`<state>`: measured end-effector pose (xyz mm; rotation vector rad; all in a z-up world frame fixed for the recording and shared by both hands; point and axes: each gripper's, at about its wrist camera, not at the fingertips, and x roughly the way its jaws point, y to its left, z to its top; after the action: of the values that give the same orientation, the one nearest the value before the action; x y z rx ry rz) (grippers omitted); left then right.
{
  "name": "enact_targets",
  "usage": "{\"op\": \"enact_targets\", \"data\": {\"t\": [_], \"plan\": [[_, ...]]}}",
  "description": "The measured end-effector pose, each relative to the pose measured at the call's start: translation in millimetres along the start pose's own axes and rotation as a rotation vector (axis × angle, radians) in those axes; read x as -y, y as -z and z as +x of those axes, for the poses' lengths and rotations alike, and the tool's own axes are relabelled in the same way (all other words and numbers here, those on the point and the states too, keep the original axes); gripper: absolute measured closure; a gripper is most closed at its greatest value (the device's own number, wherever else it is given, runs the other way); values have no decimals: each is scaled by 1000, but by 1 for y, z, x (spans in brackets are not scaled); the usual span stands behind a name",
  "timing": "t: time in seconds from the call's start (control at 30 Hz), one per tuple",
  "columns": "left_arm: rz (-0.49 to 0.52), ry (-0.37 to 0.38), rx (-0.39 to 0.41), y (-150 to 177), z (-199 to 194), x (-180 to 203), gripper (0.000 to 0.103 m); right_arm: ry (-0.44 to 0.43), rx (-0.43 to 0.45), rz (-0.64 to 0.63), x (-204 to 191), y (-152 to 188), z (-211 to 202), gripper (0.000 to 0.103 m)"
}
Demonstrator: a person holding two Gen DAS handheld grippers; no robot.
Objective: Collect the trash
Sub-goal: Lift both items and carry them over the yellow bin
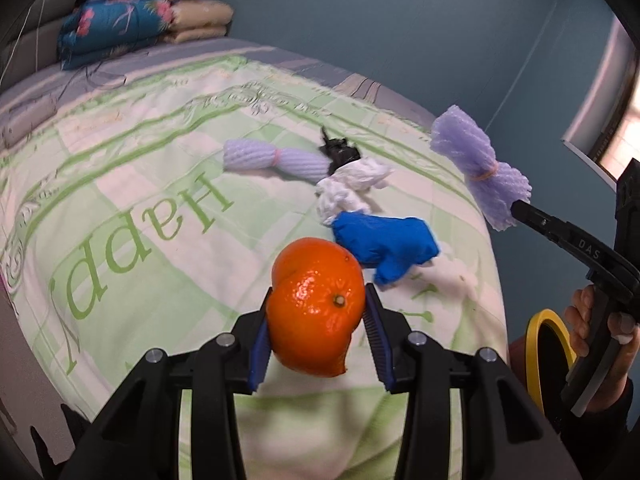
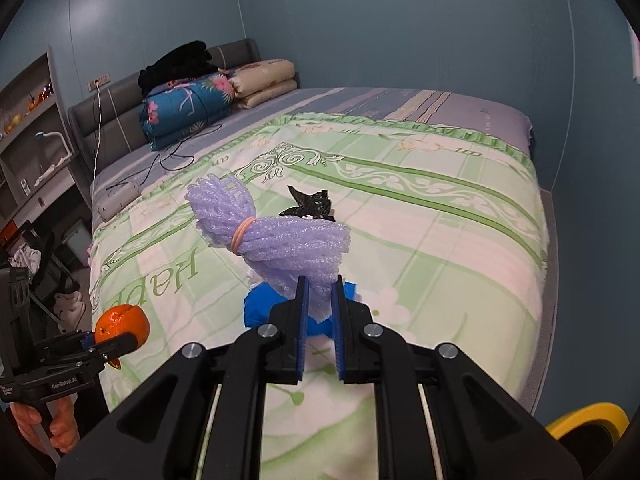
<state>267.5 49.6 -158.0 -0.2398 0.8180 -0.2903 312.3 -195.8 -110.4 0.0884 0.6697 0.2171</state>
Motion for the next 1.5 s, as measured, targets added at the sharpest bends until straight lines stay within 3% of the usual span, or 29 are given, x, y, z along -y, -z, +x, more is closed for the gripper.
{"op": "enact_targets", "data": {"t": [0.73, 1.5], "plan": [[195, 185, 57, 19, -62, 130, 64, 97, 123, 104, 69, 46, -131, 93], [398, 376, 6, 51, -56, 251, 64, 299, 190, 275, 146, 100, -218, 93]]}}
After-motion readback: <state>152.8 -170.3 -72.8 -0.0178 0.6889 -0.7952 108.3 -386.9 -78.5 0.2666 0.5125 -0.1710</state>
